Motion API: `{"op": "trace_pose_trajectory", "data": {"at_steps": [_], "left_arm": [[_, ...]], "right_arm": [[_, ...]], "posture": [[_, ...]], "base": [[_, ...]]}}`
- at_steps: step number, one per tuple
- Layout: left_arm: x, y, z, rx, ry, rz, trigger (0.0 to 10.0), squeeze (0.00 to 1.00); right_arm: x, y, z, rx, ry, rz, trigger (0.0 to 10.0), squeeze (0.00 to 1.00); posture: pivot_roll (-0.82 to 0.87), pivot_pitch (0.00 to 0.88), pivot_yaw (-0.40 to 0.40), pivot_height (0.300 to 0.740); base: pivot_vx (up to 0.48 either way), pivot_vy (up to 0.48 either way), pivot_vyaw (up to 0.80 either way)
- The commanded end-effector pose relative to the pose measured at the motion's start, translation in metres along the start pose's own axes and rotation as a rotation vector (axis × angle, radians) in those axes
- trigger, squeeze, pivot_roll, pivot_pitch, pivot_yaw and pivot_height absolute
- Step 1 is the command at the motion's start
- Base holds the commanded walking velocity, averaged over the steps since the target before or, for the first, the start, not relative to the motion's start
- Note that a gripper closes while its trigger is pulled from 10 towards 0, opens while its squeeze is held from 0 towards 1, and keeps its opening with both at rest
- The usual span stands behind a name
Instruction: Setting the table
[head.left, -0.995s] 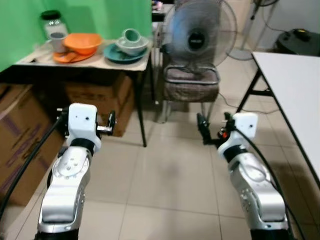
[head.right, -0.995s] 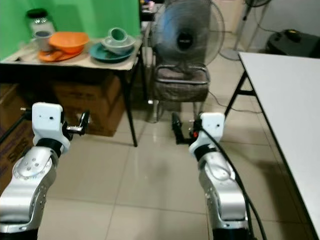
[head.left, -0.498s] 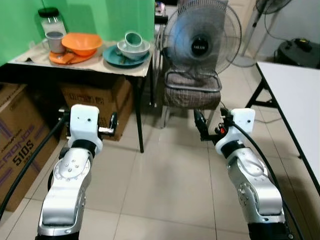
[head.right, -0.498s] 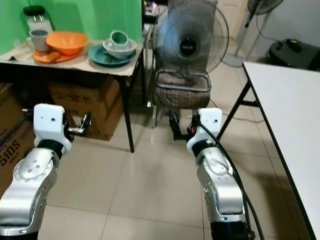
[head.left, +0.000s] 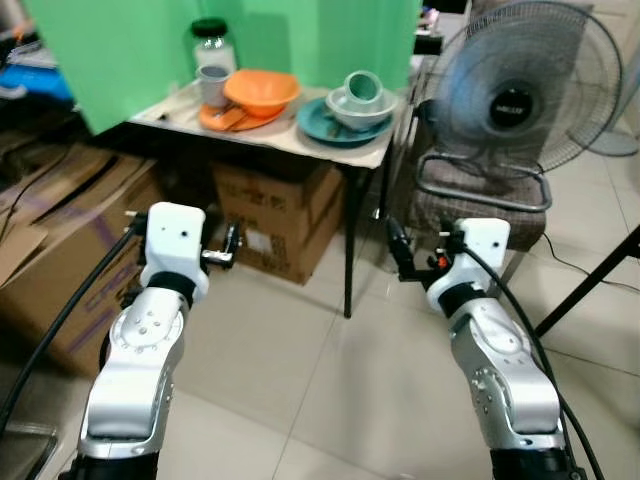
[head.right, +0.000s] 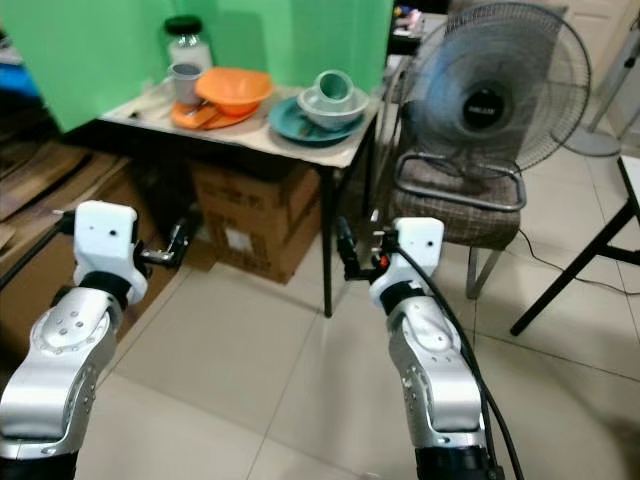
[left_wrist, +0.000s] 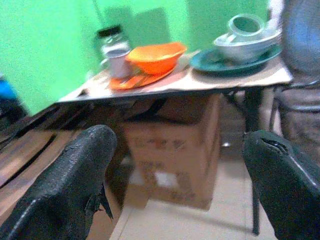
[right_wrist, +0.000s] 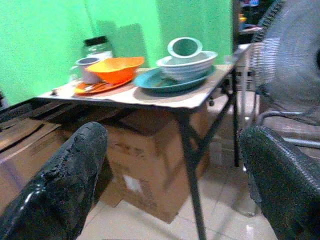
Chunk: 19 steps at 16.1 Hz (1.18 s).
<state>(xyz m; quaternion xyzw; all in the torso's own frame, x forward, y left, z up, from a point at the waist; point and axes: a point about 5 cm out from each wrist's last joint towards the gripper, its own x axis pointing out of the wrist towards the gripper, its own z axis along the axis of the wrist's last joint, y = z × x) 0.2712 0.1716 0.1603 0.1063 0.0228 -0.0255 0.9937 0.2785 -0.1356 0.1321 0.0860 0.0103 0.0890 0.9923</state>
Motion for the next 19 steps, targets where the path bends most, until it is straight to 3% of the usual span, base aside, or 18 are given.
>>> {"op": "trace_pose_trajectory", "data": {"at_steps": [1,19], "left_arm": [[0.0013,-0.0042,0.0025,0.005,-0.01,-0.025,10.0,0.0],[0.0059,-0.0087,0.0033,0.003,-0.027,-0.059,10.0,0.0]], "right_arm": [[0.0012,-0.0035,0.0033,-0.008,-0.016,-0.017,10.0,0.0],[0.0096,0.0008,0.0064,-0.042,-0.034,0.009,10.0,0.0]], "posture": [[0.11,0.0,0.043,0.74],[0.11,0.0,0.042,0.74]], "base": [[0.334,0.0,0.0],[0.341,0.0,0.0]]}}
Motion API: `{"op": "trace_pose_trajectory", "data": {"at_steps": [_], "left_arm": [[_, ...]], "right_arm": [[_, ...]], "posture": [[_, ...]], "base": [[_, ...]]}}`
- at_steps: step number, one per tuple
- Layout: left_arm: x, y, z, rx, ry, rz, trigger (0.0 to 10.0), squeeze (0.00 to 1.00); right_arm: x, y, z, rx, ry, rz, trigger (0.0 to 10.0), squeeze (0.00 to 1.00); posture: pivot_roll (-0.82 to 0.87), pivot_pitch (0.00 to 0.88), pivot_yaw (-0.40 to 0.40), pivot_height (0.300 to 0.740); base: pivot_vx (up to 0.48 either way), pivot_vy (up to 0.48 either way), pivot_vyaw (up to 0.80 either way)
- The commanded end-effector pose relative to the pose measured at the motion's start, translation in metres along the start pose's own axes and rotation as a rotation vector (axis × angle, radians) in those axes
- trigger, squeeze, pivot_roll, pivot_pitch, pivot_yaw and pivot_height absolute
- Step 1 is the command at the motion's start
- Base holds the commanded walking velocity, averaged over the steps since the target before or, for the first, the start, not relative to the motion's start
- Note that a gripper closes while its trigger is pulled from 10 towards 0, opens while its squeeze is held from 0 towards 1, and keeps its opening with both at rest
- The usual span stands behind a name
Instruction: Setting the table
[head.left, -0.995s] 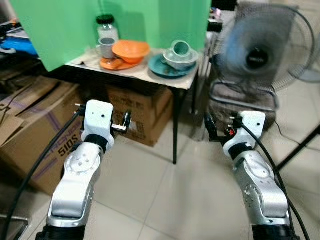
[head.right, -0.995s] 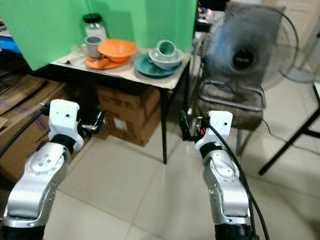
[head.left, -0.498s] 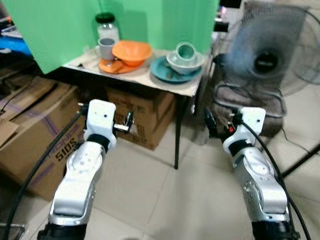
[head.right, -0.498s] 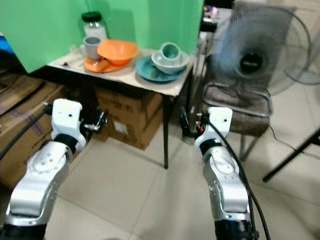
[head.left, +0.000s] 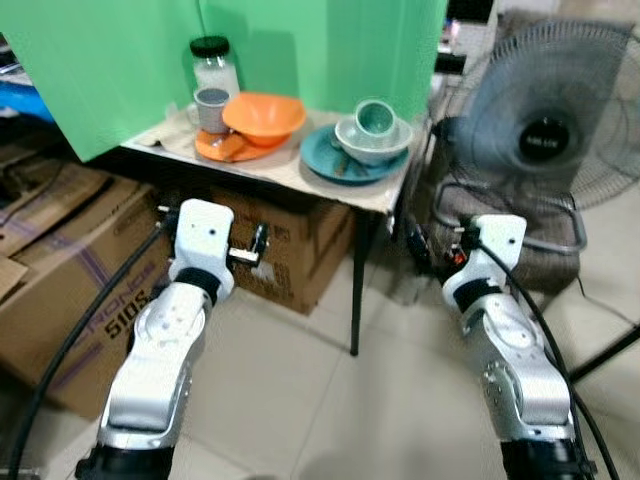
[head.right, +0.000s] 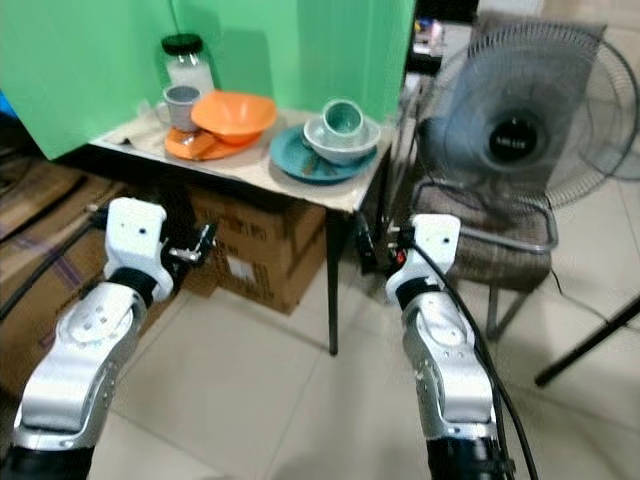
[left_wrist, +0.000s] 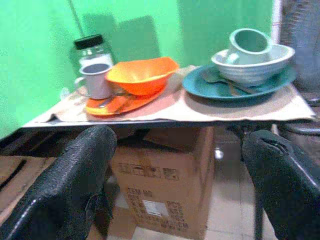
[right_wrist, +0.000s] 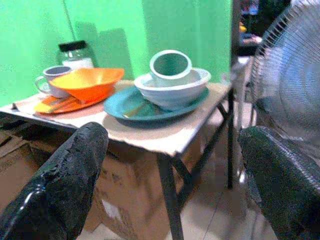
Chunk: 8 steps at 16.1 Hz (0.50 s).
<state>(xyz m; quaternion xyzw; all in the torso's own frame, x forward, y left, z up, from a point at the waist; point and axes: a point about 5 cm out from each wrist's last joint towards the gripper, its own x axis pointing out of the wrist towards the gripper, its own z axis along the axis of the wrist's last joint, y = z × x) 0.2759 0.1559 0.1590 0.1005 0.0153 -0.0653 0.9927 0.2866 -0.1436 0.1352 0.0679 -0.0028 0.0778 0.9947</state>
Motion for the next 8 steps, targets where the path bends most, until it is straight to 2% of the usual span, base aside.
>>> {"op": "trace_pose_trajectory", "data": {"at_steps": [1,8], "left_arm": [[0.0003,0.0063,-0.0004,0.012,0.0,0.018,10.0,0.0],[0.0004,0.0065,-0.0008,0.018,0.0,0.018,10.0,0.0]], "right_arm": [[0.0034,0.009,0.0027,-0.007,-0.012,0.029,10.0,0.0],[0.0044,0.0093,0.0027,-0.008,-0.019,0.02,10.0,0.0]], "posture": [[0.11,0.0,0.039,0.74],[0.11,0.0,0.043,0.74]], "base": [[0.341,0.0,0.0],[0.344,0.0,0.0]]}}
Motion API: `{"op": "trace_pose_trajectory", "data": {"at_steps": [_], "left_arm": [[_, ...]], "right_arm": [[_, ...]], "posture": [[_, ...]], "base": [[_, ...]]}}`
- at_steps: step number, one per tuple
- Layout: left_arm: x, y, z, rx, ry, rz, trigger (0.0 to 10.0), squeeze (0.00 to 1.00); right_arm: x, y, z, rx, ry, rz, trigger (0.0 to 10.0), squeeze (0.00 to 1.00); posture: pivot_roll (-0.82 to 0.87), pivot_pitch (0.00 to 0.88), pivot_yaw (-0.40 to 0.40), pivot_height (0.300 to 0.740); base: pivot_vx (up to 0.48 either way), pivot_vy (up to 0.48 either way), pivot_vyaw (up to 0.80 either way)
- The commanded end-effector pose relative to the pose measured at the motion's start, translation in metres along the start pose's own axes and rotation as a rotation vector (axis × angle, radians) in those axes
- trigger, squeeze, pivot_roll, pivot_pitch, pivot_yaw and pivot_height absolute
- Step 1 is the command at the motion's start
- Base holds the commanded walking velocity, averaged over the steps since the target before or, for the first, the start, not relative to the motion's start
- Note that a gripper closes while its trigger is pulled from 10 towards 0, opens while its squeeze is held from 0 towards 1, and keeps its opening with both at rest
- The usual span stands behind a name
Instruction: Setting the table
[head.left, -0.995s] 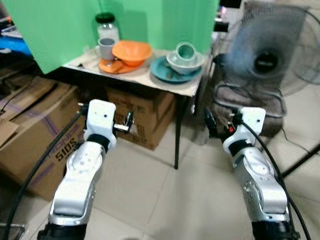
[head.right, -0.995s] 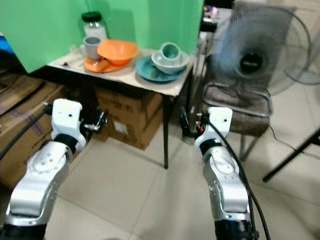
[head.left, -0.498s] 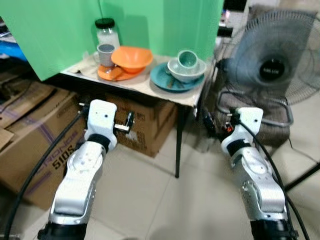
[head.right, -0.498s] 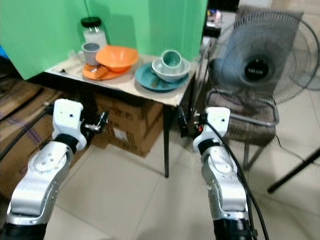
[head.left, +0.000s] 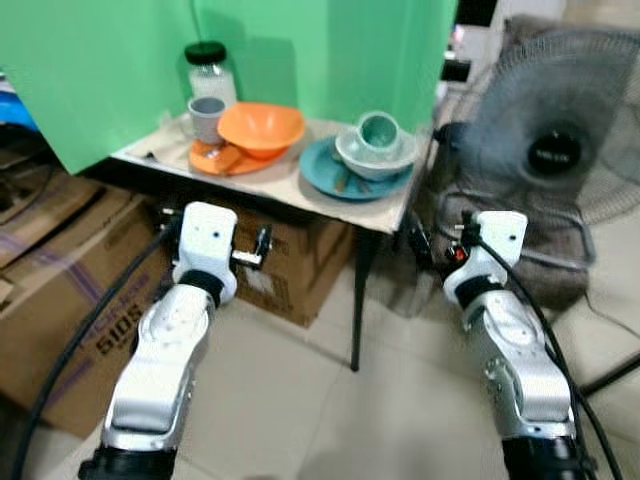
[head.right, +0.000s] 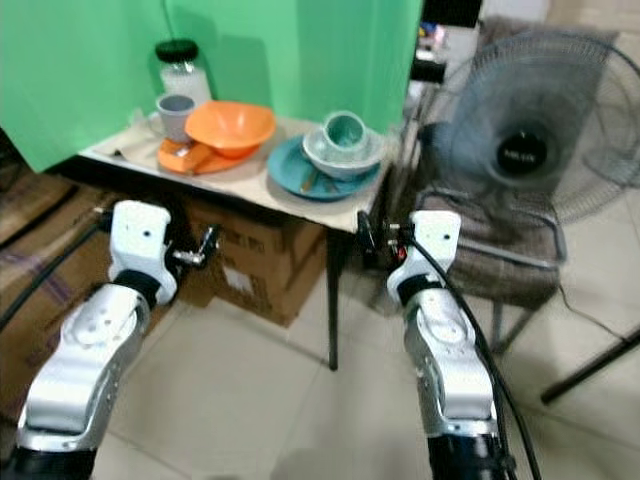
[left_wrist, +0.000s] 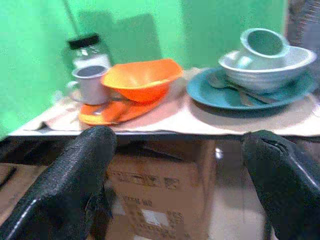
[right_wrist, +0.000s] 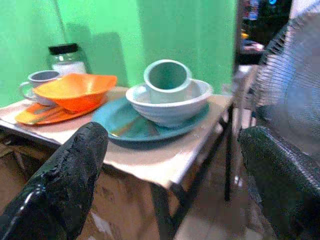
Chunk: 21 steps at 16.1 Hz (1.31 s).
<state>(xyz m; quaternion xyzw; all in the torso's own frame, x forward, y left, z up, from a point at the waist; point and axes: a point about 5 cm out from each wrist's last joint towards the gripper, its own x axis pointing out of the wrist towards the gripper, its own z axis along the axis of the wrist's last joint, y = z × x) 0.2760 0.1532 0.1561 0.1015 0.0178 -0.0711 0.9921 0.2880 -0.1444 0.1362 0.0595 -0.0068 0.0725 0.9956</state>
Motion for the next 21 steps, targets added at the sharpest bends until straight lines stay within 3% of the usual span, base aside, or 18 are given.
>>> {"op": "trace_pose_trajectory", "data": {"at_steps": [1,14,18,21], "left_arm": [[-0.0005,0.0104,0.0019,0.015,-0.005,0.031,10.0,0.0],[-0.0015,0.0063,0.0008,0.019,-0.009,0.015,10.0,0.0],[-0.0023,0.0043,0.0002,0.014,-0.009,0.013,10.0,0.0],[-0.0017,0.0038,0.0006,0.02,-0.011,0.009,10.0,0.0]], "right_arm": [[0.0027,0.0106,0.0018,0.012,-0.013,0.031,10.0,0.0],[0.0046,0.0131,0.0036,-0.005,-0.02,0.054,10.0,0.0],[0.005,0.0142,0.0042,-0.002,-0.022,0.066,10.0,0.0],[0.006,0.0152,0.0053,-0.016,-0.029,0.076,10.0,0.0]], "posture": [[0.11,0.0,0.043,0.74],[0.12,0.0,0.022,0.74],[0.12,0.0,0.02,0.74],[0.13,0.0,0.014,0.74]], "base": [[0.341,0.0,0.0],[0.343,0.0,0.0],[0.342,0.0,-0.62],[0.344,0.0,0.0]]}}
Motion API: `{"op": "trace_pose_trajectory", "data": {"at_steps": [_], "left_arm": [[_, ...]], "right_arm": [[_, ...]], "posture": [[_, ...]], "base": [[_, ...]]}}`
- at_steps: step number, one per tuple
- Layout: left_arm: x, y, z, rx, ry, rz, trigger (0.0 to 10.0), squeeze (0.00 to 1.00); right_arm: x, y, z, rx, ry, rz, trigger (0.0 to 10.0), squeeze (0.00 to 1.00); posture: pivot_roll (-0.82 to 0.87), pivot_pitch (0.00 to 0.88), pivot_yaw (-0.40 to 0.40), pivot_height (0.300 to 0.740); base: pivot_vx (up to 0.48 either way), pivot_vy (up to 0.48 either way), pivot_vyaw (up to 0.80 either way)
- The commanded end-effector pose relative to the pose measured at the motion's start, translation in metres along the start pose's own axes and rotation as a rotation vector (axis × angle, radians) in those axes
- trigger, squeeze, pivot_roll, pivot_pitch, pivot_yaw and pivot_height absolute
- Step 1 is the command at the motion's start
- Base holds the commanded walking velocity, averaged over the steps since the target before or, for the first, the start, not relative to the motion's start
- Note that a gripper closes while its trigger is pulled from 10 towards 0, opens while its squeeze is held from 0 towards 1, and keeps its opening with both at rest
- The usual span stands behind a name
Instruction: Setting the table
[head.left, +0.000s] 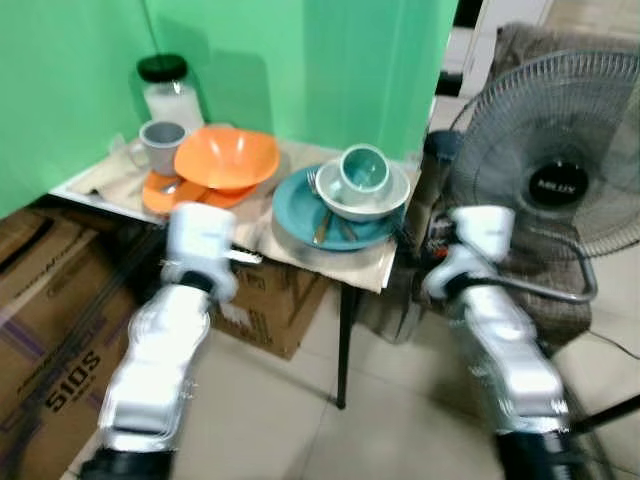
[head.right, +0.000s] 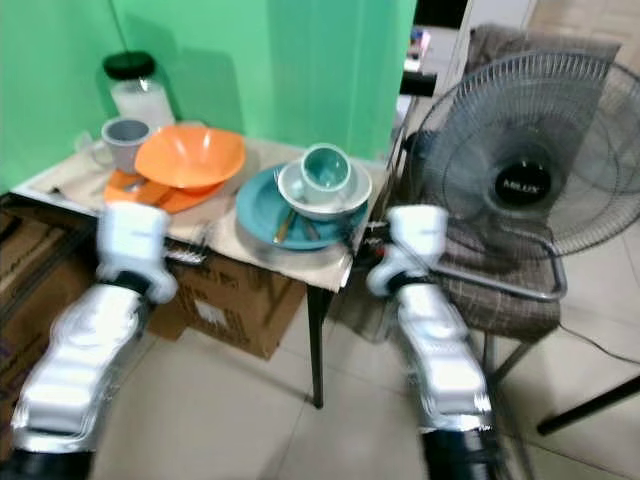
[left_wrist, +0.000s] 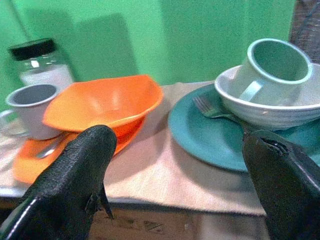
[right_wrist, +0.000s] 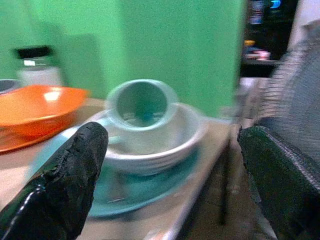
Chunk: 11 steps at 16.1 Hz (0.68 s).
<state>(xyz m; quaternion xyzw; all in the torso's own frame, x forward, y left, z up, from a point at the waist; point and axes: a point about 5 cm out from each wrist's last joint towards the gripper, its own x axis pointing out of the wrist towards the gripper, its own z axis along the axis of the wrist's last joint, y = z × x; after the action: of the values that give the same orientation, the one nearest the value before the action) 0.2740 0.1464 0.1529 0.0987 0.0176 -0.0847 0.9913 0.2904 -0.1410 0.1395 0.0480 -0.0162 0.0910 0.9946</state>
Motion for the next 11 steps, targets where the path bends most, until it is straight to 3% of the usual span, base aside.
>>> {"op": "trace_pose_trajectory", "data": {"at_steps": [1,9,11], "left_arm": [[-0.0011,0.0112,0.0022,0.026,-0.007,0.035,10.0,0.0],[-0.0044,0.0144,0.0019,0.043,-0.008,0.039,10.0,0.0],[-0.0038,0.0124,0.0033,0.045,-0.012,0.017,10.0,0.0]], "right_arm": [[0.0038,0.0118,0.0026,0.007,-0.014,0.038,10.0,0.0],[0.0093,0.0178,0.0033,0.002,-0.016,0.073,10.0,0.0],[0.0103,0.0203,0.0069,-0.034,-0.01,0.108,10.0,0.0]], "posture": [[0.13,0.0,0.014,0.74],[0.14,0.0,0.003,0.74],[0.14,0.0,0.005,0.74]], "base": [[0.345,0.0,0.0],[0.343,0.0,0.0],[0.343,0.0,0.0]]}}
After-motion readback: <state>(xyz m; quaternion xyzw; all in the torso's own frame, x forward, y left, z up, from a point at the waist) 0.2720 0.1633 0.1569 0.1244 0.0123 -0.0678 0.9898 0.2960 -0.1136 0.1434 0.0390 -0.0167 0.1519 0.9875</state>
